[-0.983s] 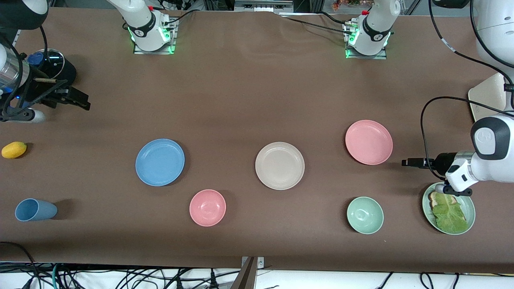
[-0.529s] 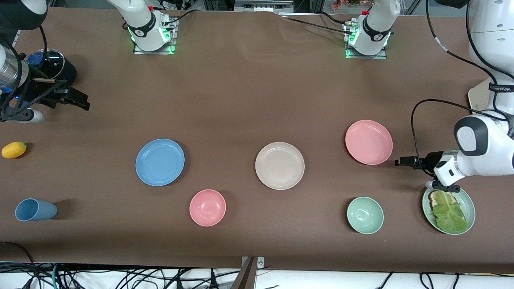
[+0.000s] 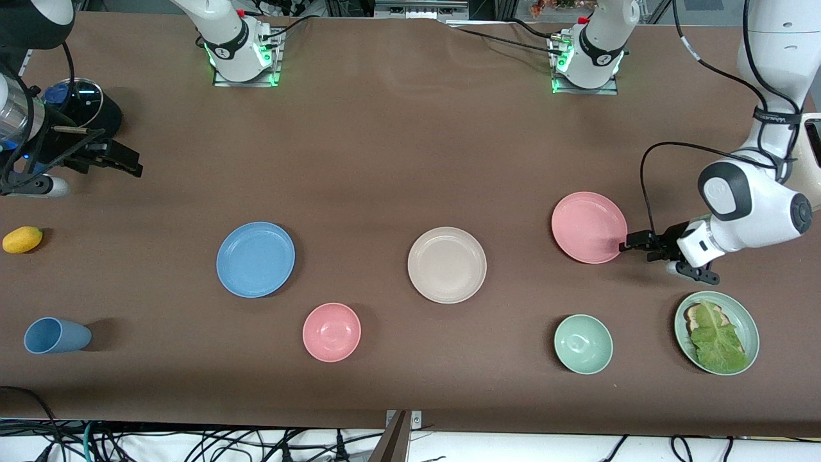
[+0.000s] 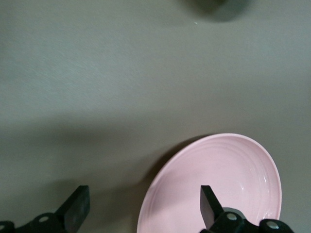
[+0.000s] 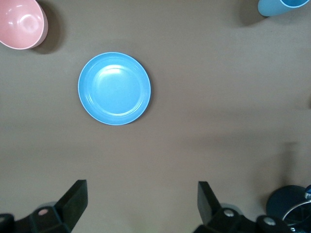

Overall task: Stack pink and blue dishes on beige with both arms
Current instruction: 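Shift the left gripper to the pink plate rim and grasp it, then lift the pink plate with the left gripper while the right gripper reaches the blue plate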

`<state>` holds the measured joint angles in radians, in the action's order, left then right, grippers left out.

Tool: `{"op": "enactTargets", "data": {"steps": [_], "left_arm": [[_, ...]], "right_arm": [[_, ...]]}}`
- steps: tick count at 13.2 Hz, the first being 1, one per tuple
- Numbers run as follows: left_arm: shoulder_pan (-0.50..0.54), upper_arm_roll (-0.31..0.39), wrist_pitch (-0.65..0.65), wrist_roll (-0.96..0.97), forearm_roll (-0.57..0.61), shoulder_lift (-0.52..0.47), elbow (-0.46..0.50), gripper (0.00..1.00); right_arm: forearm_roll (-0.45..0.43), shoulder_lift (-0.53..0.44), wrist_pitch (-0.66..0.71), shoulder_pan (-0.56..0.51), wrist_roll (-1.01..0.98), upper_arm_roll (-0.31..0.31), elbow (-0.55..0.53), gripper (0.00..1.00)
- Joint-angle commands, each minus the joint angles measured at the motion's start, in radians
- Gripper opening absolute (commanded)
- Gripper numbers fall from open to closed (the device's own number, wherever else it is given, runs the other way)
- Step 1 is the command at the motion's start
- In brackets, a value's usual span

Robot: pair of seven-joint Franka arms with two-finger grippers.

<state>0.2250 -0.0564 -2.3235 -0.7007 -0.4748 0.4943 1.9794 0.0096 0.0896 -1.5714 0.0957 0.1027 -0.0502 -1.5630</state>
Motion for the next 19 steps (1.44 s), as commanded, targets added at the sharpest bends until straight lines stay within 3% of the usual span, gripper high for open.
{"op": "enactTargets", "data": {"steps": [1, 3, 6, 7, 8, 9, 10, 13, 14, 19], "left_arm": [[-0.021, 0.003, -0.083, -0.132, -0.112, -0.065, 0.129, 1.0], [-0.036, 0.003, -0.143, -0.138, -0.134, -0.098, 0.2, 1.0], [-0.044, 0.003, -0.155, -0.14, -0.153, -0.108, 0.226, 1.0], [-0.044, 0.003, -0.155, -0.14, -0.153, -0.108, 0.225, 0.94], [-0.042, 0.004, -0.155, -0.14, -0.153, -0.106, 0.225, 0.71], [-0.042, 0.003, -0.155, -0.14, -0.153, -0.103, 0.22, 0.61], [-0.042, 0.004, -0.155, -0.14, -0.153, -0.1, 0.219, 0.59], [-0.039, 0.004, -0.155, -0.141, -0.153, -0.091, 0.213, 0.62], [-0.038, 0.004, -0.157, -0.141, -0.153, -0.088, 0.211, 0.69], [-0.03, 0.004, -0.187, -0.184, -0.156, -0.065, 0.202, 0.7]], "right_arm": [[0.02, 0.03, 0.005, -0.004, 0.006, 0.003, 0.023, 1.0], [0.017, 0.042, 0.002, -0.001, 0.003, 0.003, 0.023, 1.0], [0.006, 0.044, -0.044, 0.005, -0.009, 0.004, 0.018, 1.0], [0.006, 0.053, -0.05, 0.005, -0.009, 0.004, 0.018, 1.0], [0.006, 0.064, -0.058, 0.005, -0.011, 0.004, 0.018, 1.0], [0.004, 0.081, -0.073, 0.005, -0.027, 0.004, 0.017, 1.0], [0.004, 0.102, -0.096, 0.005, -0.059, 0.004, 0.015, 1.0], [0.004, 0.156, -0.16, 0.007, -0.074, 0.006, 0.014, 1.0], [0.004, 0.18, -0.18, 0.009, -0.074, 0.006, 0.014, 1.0], [0.001, 0.283, -0.291, 0.012, -0.074, 0.006, -0.002, 1.0]]}}
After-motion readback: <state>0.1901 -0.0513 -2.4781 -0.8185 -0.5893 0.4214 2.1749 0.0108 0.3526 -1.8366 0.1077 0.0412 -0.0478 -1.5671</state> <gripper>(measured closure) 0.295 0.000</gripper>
